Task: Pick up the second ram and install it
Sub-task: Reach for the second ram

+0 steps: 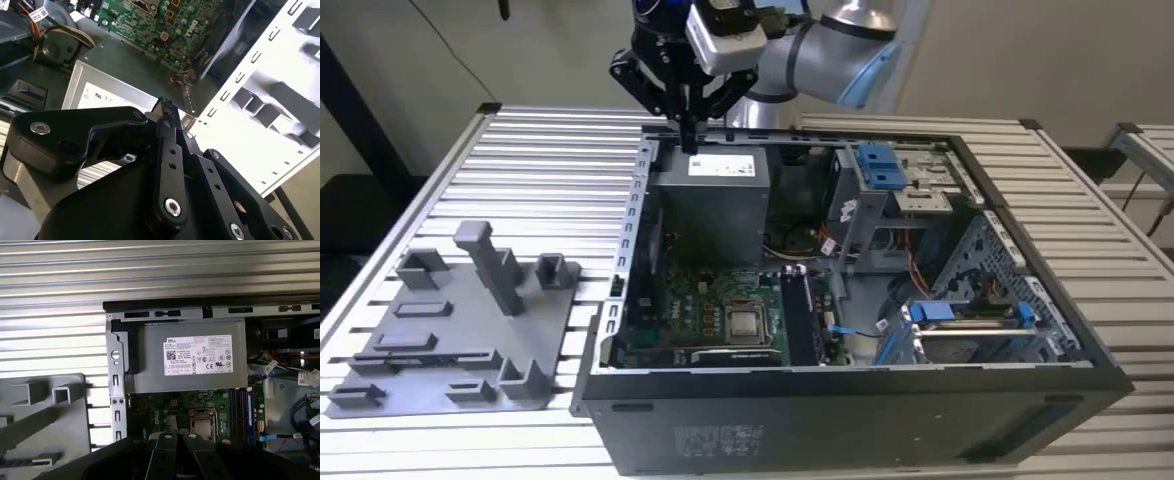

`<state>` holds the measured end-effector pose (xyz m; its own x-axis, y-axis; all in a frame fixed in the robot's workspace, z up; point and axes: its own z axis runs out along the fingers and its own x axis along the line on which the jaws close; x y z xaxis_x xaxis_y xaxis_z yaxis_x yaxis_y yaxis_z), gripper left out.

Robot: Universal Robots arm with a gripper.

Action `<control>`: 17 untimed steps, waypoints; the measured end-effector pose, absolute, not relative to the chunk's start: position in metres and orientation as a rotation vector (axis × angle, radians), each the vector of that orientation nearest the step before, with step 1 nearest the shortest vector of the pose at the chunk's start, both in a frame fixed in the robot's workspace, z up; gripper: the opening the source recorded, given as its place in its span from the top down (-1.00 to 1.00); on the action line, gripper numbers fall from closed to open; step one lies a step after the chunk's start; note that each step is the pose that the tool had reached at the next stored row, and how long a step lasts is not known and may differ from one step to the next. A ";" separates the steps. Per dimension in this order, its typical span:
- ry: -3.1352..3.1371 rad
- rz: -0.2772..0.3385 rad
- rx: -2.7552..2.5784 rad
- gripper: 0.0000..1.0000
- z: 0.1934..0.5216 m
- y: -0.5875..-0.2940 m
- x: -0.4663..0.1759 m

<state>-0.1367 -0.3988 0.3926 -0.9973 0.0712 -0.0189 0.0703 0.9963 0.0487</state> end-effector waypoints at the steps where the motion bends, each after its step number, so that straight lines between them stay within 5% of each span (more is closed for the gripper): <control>1: 3.118 0.075 0.110 0.79 0.393 -0.399 -0.139; 17: 3.127 0.075 0.111 0.79 0.392 -0.399 -0.162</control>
